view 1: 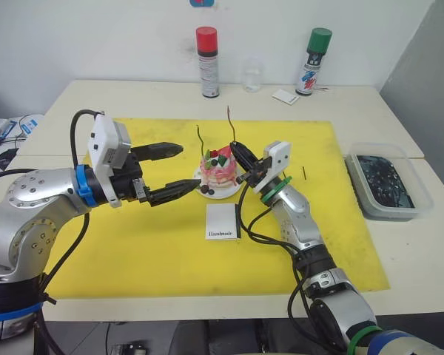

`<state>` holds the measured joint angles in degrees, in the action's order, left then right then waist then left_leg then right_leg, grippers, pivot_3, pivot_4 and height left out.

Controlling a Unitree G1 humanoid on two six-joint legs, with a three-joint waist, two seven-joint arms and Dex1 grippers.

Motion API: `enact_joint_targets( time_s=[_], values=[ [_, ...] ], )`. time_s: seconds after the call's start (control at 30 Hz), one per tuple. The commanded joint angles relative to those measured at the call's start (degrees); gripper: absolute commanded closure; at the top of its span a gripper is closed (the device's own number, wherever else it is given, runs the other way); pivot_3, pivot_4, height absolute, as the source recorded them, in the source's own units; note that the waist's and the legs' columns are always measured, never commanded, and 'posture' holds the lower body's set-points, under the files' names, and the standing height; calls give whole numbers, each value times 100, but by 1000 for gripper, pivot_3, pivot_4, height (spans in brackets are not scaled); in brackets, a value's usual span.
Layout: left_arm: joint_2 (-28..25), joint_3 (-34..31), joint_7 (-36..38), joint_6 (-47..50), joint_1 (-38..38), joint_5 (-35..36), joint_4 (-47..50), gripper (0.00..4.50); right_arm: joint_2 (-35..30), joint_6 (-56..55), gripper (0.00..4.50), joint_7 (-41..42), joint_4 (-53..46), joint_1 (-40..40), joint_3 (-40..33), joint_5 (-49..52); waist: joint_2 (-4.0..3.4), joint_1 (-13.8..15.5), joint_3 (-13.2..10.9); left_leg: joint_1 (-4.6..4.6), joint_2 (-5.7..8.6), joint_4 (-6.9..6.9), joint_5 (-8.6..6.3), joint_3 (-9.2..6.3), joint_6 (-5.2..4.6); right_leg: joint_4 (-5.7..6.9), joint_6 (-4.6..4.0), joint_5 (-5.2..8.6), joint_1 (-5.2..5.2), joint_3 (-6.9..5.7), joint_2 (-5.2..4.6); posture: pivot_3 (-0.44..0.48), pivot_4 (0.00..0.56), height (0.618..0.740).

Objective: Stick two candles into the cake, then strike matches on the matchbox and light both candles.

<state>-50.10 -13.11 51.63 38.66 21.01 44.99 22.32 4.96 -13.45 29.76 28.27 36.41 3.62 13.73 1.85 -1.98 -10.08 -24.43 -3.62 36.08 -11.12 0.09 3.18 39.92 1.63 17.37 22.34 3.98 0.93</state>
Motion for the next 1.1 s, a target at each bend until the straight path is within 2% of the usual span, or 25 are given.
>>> enact_joint_targets(
  time_s=[0.03,0.53,0.93,1.1],
  values=[
    [-33,-13,-42,115,164,101,145,0,66,-188,4487,-27,-61,-15,18,-82,0,-2,0,0,0,0,0,0,0,0,0,0,0,0,0,0,150,740],
    [-113,115,160,151,265,-77,132,0,282,-611,4487,-315,188,-254,9,-303,0,-3,0,0,1,0,0,0,0,0,-1,1,0,0,0,0,150,740],
    [-54,166,252,90,221,-223,199,0,402,-1007,4487,-411,922,-277,55,-529,1,-5,0,9,0,0,0,2,0,2,-1,1,-5,2,0,0,150,740],
    [-31,163,251,39,175,-284,226,0,522,-897,4487,-113,497,-202,67,-181,0,-6,0,13,0,0,0,2,1,5,-1,1,-6,4,0,0,150,740]
  ],
)
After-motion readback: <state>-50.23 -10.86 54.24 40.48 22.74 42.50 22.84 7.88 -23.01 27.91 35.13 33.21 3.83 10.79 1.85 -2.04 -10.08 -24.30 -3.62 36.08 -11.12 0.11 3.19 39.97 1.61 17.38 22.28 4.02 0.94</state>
